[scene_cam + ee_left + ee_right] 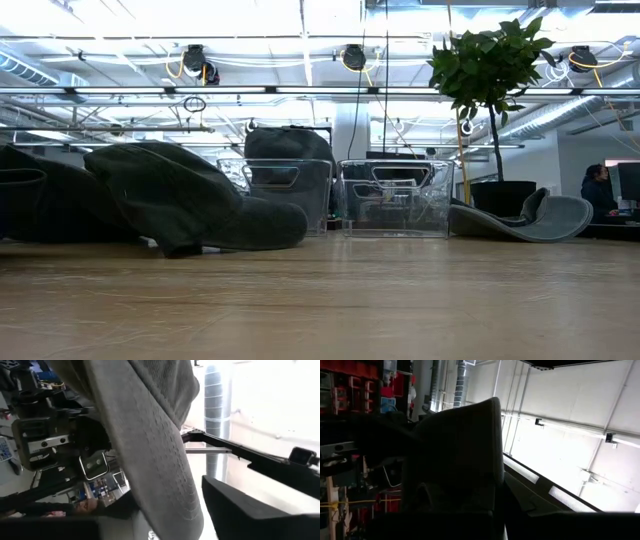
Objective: Pick & Place hat
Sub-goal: Put the bottom gray cap into the left transparent bin
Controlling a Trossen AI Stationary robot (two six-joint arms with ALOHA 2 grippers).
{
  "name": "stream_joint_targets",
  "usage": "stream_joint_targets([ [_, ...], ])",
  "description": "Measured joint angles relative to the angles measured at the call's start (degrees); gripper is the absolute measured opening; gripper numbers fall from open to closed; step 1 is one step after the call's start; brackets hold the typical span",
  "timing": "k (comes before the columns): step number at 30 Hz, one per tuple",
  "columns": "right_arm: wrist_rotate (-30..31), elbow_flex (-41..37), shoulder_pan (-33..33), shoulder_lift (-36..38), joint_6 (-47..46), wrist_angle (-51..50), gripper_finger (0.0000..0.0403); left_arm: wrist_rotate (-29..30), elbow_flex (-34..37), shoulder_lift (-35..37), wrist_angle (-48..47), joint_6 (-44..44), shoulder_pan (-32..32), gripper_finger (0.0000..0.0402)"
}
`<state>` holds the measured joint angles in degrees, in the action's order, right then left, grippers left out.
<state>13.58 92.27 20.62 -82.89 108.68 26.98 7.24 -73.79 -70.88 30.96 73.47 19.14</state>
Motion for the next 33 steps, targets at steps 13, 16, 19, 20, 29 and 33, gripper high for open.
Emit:
stream_joint_targets([
  [13,0.02,0.00,0.00,0.00,0.04,-0.67,0.0007,-3.76,-0.25,0.16,0.58,-5.97,-0.75,0.0015],
  [16,0.46,0.00,0.00,0.00,-0.14,-2.28,0.0023,-4.83,-0.23,0.16,0.90,-7.90,-0.99,0.0009],
  [19,4.18,0.00,0.28,0.00,-3.48,-3.46,0.0045,-5.85,-0.14,0.12,2.40,-9.36,-1.88,0.0009],
  [20,5.91,0.00,0.68,0.00,-4.99,-3.76,0.0053,-6.25,-0.14,0.09,2.92,-9.98,-2.26,0.0009],
  [29,18.56,0.00,6.49,0.04,-16.42,-3.16,0.0127,-13.53,-0.03,0.03,2.45,-8.39,-7.02,0.0008],
  [33,28.09,-0.02,8.83,0.04,-24.43,-1.59,0.0145,-17.75,-0.03,0.03,1.71,-8.92,-9.29,0.0008],
])
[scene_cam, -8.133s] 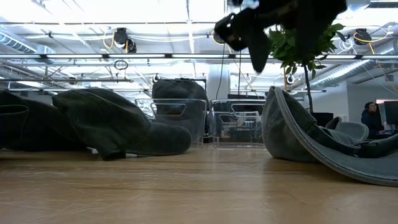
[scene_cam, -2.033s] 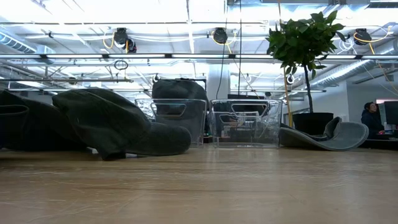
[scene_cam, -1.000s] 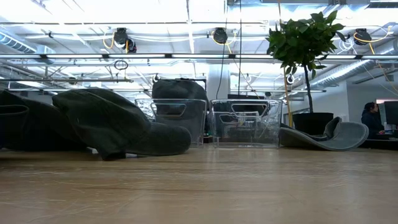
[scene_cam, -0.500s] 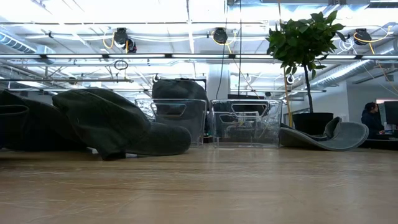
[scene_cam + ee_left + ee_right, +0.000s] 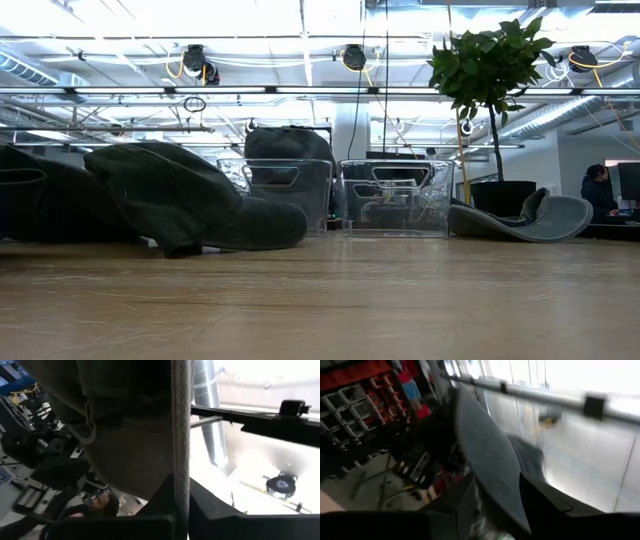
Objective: Pick & Place hat
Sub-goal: Put the bottom gray cap into the left transparent bin
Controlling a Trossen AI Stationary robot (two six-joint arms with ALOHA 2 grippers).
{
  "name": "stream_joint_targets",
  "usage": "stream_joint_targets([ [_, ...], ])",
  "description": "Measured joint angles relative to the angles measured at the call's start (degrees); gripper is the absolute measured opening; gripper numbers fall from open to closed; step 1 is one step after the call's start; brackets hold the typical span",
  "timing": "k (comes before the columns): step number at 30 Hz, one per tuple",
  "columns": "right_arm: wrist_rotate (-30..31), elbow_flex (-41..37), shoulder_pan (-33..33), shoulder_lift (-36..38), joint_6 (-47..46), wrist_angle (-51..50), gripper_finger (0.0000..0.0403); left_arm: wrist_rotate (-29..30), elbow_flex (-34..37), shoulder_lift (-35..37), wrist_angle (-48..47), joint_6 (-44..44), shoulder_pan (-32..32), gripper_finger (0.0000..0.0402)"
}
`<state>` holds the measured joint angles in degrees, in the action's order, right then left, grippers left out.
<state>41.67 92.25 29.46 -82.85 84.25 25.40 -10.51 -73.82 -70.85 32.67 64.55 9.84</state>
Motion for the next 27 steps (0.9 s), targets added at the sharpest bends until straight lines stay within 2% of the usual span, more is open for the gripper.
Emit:
stream_joint_targets([
  [6,10.42,0.00,2.45,1.02,-13.62,0.54,0.0155,-5.24,0.00,0.00,-5.40,-4.58,-2.97,0.0008],
  [14,16.64,0.00,4.45,4.42,-33.80,-1.74,0.0155,-9.00,0.00,0.00,-10.74,-14.57,-5.82,0.0008],
  [17,18.25,0.00,4.59,6.49,-44.05,-6.20,0.0155,-9.22,0.00,0.75,-10.91,-20.23,-6.05,0.0008],
  [20,16.25,0.00,4.43,8.88,-54.21,-12.84,0.0155,-10.12,-0.02,1.87,-11.69,-27.39,-6.05,0.0008],
  [27,2.08,0.02,-0.76,12.23,-75.12,-24.83,0.0155,-10.21,-0.03,3.60,-17.09,-38.84,-6.03,0.0008],
])
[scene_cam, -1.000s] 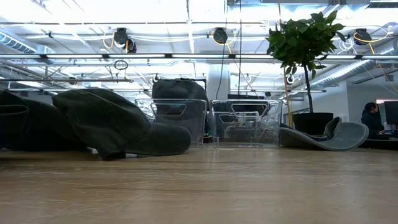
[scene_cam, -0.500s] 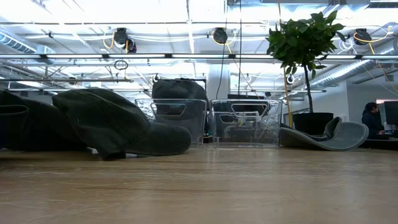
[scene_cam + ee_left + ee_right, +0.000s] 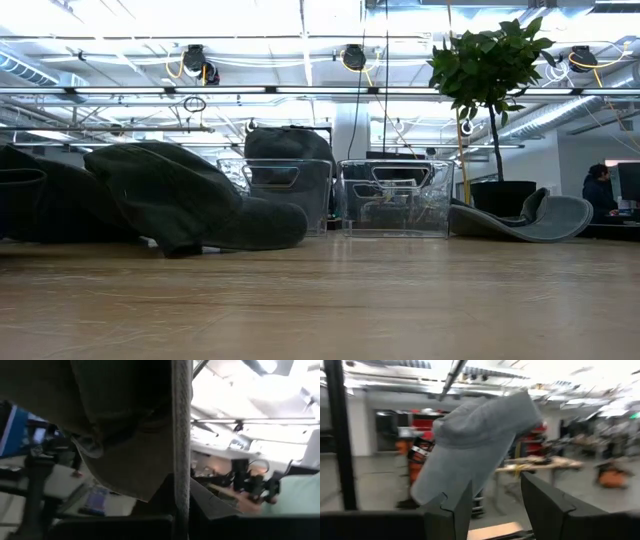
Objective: Pick & Place hat
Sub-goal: Put the bottom gray cap into the left transparent bin
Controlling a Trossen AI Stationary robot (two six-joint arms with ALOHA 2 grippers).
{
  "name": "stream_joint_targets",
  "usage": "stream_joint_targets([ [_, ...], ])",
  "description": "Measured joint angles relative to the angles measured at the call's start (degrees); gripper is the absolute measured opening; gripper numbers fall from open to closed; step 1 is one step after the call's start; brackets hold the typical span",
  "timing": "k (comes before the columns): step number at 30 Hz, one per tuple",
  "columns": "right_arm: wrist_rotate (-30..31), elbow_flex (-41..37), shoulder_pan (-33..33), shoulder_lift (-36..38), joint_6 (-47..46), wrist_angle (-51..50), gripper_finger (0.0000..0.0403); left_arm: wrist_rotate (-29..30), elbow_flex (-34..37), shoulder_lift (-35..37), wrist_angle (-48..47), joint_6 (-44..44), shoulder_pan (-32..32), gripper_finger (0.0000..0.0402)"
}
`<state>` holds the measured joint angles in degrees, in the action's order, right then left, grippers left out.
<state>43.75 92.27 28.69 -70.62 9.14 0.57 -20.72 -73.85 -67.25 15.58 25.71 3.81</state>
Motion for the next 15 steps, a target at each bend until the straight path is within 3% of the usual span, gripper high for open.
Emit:
stream_joint_targets([
  [7,-15.54,0.00,-8.22,0.50,-15.41,-7.27,0.0155,0.23,0.01,1.33,-5.02,-7.92,0.00,0.0008],
  [15,-32.83,0.00,-18.17,-1.30,-24.57,-7.68,0.0155,0.35,-2.74,1.38,-12.87,-15.77,0.00,0.0008],
])
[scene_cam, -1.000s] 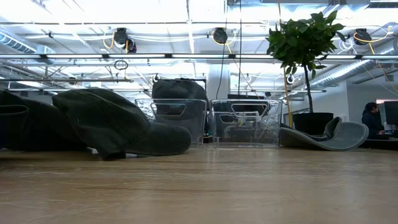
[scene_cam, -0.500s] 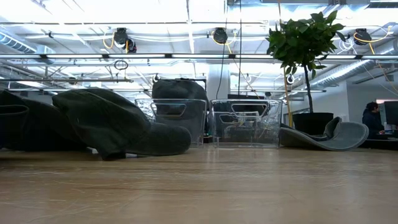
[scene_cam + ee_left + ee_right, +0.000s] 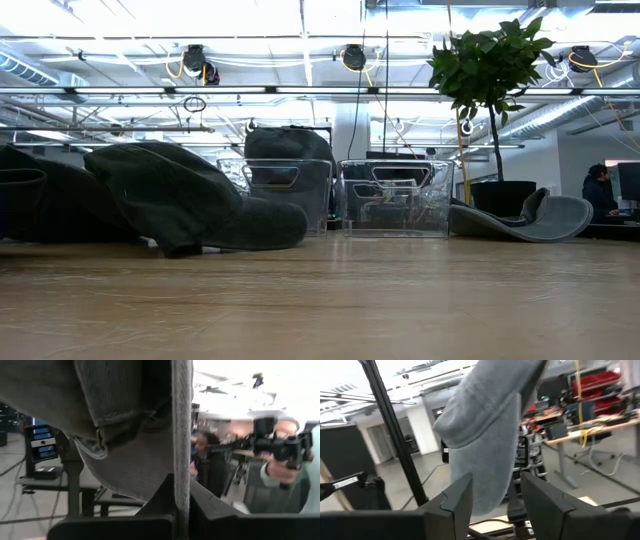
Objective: Pick & Place hat
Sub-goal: Put the bottom gray cap into the left transparent bin
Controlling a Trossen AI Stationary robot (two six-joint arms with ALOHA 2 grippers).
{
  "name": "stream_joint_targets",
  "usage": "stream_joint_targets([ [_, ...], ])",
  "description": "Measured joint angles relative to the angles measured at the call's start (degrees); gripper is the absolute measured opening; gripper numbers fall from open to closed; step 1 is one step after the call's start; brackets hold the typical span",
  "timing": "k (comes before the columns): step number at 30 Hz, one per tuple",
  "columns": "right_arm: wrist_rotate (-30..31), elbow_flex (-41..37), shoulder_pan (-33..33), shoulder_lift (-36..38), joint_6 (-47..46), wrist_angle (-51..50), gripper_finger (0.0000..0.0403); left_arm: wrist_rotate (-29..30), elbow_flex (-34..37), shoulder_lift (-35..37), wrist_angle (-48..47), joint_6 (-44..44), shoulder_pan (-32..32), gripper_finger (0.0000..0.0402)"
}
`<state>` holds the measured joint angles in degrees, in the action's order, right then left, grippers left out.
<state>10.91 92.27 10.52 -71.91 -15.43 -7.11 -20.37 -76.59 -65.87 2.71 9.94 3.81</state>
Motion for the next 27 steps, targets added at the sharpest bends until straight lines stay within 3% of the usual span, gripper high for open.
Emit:
stream_joint_targets([
  [8,-12.12,0.00,-5.78,-1.97,-3.62,0.23,0.0155,3.92,-6.22,0.02,-11.12,-7.33,0.17,0.0008],
  [17,-17.44,-0.02,-9.12,-4.27,-3.13,3.07,0.0161,3.89,-6.94,-0.47,-12.17,-8.32,1.99,0.0008],
  [27,-21.78,-0.02,-9.77,-5.09,-4.22,6.39,0.0210,3.83,-6.98,-2.09,-11.34,-8.29,3.09,0.0008],
])
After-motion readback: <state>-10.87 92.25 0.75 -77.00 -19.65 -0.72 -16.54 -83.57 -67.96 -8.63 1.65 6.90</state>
